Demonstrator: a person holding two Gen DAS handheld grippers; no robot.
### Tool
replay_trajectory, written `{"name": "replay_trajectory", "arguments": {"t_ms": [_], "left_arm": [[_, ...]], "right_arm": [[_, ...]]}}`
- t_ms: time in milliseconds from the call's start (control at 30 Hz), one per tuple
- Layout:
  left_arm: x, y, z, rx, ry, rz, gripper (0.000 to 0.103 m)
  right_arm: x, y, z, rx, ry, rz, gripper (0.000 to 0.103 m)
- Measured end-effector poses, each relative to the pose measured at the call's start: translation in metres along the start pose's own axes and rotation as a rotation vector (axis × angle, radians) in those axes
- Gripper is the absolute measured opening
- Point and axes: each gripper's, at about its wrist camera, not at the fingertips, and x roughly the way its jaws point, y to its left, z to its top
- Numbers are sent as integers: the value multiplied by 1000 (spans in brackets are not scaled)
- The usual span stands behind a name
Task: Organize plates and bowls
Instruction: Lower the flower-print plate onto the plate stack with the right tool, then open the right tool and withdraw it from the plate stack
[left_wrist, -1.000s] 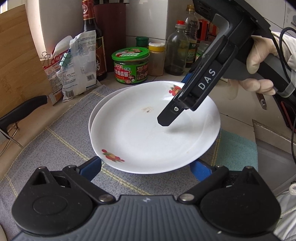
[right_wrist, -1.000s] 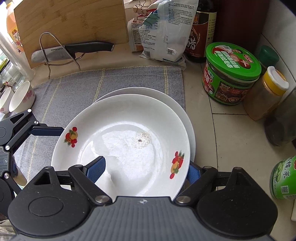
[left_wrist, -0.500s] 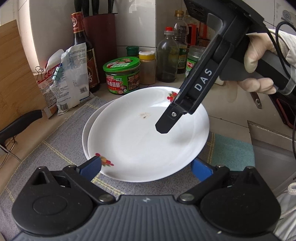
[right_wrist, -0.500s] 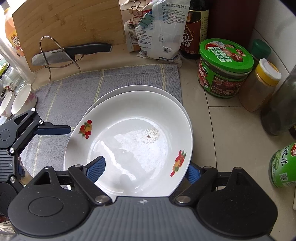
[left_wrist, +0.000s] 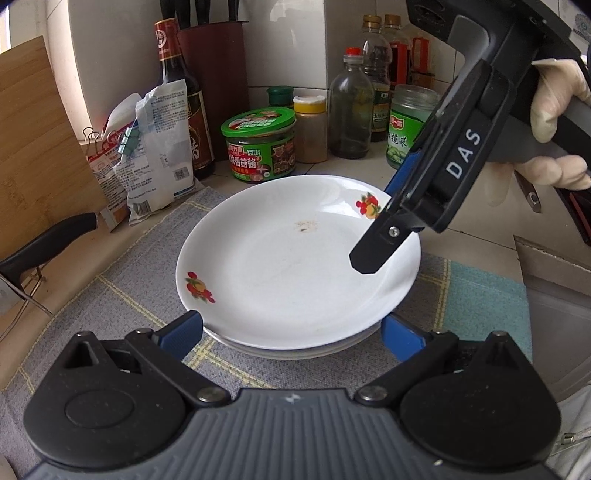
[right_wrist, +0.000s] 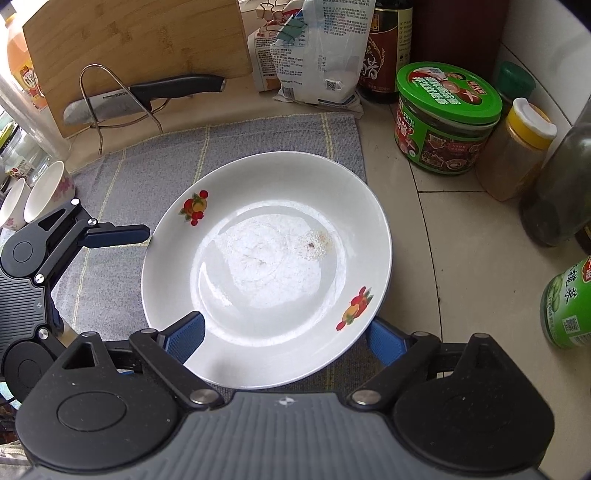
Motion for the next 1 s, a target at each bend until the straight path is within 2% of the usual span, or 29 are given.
{"name": "replay_trajectory", "arguments": {"t_ms": [533, 667, 1000], "left_arm": [[1, 3, -1, -21, 0, 8, 102], [-6, 10, 1, -81, -40, 11, 102], [-37, 23, -5, -194, -123, 94, 102]], "right_arm": [[1, 3, -1, 1, 5, -14, 102], [-3, 9, -1, -24, -13, -33, 103], [-9, 20, -6, -49, -75, -95, 103]]}}
